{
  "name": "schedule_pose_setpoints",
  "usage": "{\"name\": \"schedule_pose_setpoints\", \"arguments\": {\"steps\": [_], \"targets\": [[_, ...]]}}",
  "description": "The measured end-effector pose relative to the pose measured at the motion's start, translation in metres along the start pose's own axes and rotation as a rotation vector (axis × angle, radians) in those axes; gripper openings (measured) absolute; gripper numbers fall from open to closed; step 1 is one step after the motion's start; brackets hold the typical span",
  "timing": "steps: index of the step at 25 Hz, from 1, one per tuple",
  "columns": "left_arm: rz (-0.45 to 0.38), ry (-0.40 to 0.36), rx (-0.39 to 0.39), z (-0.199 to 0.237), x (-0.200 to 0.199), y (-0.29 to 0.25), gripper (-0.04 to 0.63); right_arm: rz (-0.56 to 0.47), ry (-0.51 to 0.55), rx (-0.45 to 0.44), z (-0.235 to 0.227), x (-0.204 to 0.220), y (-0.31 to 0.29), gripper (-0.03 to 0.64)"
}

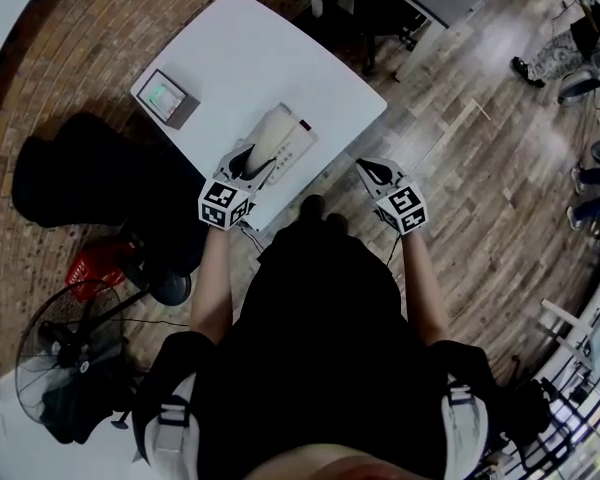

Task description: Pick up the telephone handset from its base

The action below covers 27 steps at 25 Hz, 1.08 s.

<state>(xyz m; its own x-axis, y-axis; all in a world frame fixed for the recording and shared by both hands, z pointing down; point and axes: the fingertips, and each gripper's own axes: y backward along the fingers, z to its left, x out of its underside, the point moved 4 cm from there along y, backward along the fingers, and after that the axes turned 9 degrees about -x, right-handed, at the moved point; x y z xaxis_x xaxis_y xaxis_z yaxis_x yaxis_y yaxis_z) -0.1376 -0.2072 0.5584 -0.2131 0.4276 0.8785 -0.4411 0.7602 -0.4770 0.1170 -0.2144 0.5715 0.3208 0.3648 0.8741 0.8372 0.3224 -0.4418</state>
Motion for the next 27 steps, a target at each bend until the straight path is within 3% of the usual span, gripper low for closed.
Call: {"name": "schedule_pose_setpoints", "arguments": {"steps": [12,27], "targets": [[-0.092,0.097,-0.036,-0.022,-0.007,0.025,0.222,-0.016,0.042,-0.011,0.008,0.012,0.018,-0.002],[-0.119,0.108,-0.070,-0.039,-0.004,0.052,0.222,-0.032,0.061,-0.036,0.026,0.014,0.029,-0.002]]}}
